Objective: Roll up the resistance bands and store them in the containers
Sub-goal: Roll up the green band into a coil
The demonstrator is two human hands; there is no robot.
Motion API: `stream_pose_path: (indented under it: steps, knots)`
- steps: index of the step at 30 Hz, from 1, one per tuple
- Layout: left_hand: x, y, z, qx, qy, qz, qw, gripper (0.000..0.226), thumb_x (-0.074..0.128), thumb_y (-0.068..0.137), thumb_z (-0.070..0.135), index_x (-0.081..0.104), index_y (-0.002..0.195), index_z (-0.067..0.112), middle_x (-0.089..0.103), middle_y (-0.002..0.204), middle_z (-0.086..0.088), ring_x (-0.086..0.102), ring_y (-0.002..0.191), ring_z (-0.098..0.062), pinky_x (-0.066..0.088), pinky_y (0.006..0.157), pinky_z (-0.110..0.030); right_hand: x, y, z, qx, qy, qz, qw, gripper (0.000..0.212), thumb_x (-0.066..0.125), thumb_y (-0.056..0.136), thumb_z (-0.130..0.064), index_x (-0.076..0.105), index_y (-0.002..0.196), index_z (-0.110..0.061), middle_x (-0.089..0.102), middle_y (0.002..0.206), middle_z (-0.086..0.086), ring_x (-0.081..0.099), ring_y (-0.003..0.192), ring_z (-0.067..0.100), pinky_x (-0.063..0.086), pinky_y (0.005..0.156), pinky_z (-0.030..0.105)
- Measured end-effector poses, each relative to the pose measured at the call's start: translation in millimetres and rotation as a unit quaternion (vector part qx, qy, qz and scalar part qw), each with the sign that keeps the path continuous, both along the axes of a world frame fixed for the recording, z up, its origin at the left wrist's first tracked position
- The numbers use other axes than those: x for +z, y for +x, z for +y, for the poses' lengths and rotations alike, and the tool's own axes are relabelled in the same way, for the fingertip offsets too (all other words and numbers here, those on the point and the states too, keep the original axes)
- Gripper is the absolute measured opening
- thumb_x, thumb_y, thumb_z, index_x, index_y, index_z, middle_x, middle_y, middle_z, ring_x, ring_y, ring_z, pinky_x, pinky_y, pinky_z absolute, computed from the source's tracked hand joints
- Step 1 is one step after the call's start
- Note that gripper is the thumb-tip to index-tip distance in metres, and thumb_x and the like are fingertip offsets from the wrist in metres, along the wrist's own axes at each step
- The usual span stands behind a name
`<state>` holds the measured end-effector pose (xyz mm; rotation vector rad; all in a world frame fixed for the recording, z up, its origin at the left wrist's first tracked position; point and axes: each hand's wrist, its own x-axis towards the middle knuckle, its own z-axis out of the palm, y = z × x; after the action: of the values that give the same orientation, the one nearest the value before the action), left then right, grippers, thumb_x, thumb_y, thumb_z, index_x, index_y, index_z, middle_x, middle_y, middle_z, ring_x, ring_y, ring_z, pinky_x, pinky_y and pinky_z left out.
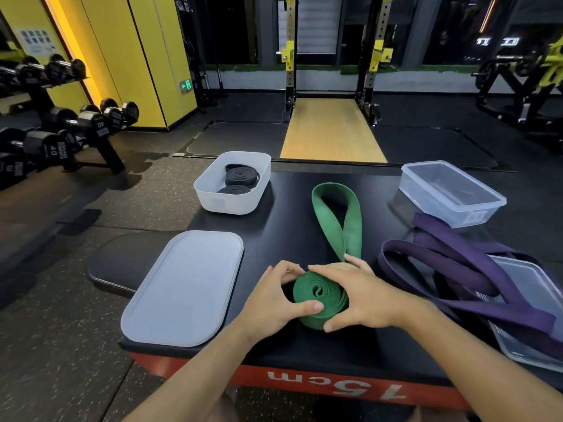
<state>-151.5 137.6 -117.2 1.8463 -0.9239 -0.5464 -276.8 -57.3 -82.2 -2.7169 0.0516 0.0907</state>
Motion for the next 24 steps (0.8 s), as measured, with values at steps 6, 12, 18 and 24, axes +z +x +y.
stream_pose_path:
  steps: [6,12,18,24]
  knots:
    - [-2.0,-2.8,3.3,0.008,0.008,-0.052,0.999,0.048,0.084,0.082,0.049,0.061,0.123,0.053,0.049,0.117,0.058,0.027,0.137,0.026,0.016,0.129,-0.036,-3.5,-9.4,11.3,-0.067,-0.024,-0.060,0.996,0.109,0.070,0.057,-0.087,0.038,0.150,-0.038,0.045,0.137,-0.028,0.032,0.139,-0.007,-0.014,0.126,0.036]
    - [-7.0,-0.9,1.7,0.016,-0.016,-0.081,0.996,0.048,0.077,0.090,0.047,0.062,0.136,0.047,0.054,0.128,0.046,0.032,0.142,0.014,0.030,0.120,-0.027,-6.4,-9.1,23.1,-0.131,-0.047,-0.098,0.985,0.108,0.065,0.048,-0.096,0.049,0.132,-0.031,0.048,0.121,-0.025,0.041,0.125,-0.004,-0.007,0.127,0.037]
    - [-5.7,0.8,0.8,0.045,-0.037,-0.062,0.996,0.036,0.083,0.084,0.045,0.069,0.116,0.037,0.069,0.115,0.023,0.061,0.116,0.002,0.048,0.103,-0.027,-14.6,-7.8,41.5,-0.200,-0.067,-0.129,0.969,0.094,0.061,0.047,-0.097,0.046,0.110,-0.029,0.047,0.104,-0.021,0.047,0.109,0.006,0.000,0.127,0.041]
    - [-7.8,3.6,0.7,0.018,-0.016,-0.052,0.998,0.053,0.084,0.077,0.056,0.065,0.125,0.045,0.064,0.126,0.028,0.055,0.125,0.004,0.044,0.108,-0.028,-29.6,-2.4,62.2,-0.283,-0.117,-0.186,0.934,0.086,0.058,0.054,-0.094,0.050,0.099,-0.022,0.049,0.094,-0.012,0.052,0.098,0.017,0.019,0.122,0.048]
